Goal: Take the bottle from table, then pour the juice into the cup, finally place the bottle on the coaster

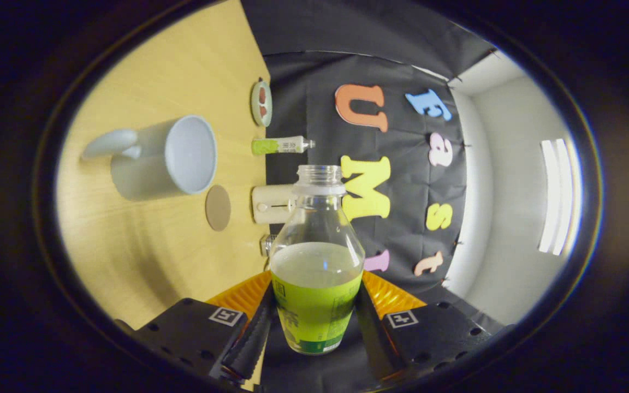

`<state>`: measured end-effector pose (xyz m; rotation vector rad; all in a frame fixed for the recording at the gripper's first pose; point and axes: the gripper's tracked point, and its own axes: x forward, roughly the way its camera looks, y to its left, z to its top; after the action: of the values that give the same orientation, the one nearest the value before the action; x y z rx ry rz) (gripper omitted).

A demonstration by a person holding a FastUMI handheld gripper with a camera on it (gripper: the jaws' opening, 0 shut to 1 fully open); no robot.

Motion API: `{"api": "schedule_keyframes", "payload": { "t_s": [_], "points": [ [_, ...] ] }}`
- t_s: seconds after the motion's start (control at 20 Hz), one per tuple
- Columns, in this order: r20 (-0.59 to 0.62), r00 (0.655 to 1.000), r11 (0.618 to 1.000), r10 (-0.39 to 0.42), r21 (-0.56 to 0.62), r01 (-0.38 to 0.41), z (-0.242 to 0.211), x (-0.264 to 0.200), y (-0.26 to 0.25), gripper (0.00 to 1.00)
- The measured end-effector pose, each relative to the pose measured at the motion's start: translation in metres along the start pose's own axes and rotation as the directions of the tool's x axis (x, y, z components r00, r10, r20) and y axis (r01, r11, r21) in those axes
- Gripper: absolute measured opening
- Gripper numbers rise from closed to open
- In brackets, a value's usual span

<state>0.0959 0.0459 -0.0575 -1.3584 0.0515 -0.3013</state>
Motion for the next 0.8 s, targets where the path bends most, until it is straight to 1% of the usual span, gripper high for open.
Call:
{"api": "schedule_keyframes", "payload": {
  "t_s": [0.05,0.15,0.25,0.35,0.45,0.5,0.55,0.65,0.7,0.75,0.8],
  "points": [
    [-0.022,1.0,0.995,0.019,0.094,-0.017,-0.004,0.002,-0.002,0.81],
    [-0.067,0.995,0.966,0.074,0.253,-0.054,-0.013,0.007,-0.001,0.81],
    [-0.081,0.988,0.921,0.131,0.379,-0.091,-0.021,0.015,0.001,0.81],
    [-0.077,0.982,0.856,0.17,0.506,-0.108,-0.026,0.021,-0.002,0.81],
    [-0.031,0.976,0.756,0.218,0.637,-0.148,-0.024,0.03,-0.003,0.81],
    [-0.018,0.965,0.71,0.263,0.68,-0.181,-0.026,0.034,0.004,0.81],
    [-0.005,0.955,0.668,0.296,0.715,-0.204,-0.026,0.038,0.011,0.81],
    [0.031,0.948,0.601,0.317,0.767,-0.226,-0.02,0.052,0.012,0.81],
    [0.049,0.943,0.559,0.328,0.795,-0.236,-0.019,0.061,0.015,0.81],
    [0.077,0.937,0.497,0.342,0.831,-0.25,-0.014,0.068,0.018,0.81],
    [0.108,0.928,0.422,0.355,0.868,-0.262,-0.008,0.073,0.02,0.81]
  ]
}}
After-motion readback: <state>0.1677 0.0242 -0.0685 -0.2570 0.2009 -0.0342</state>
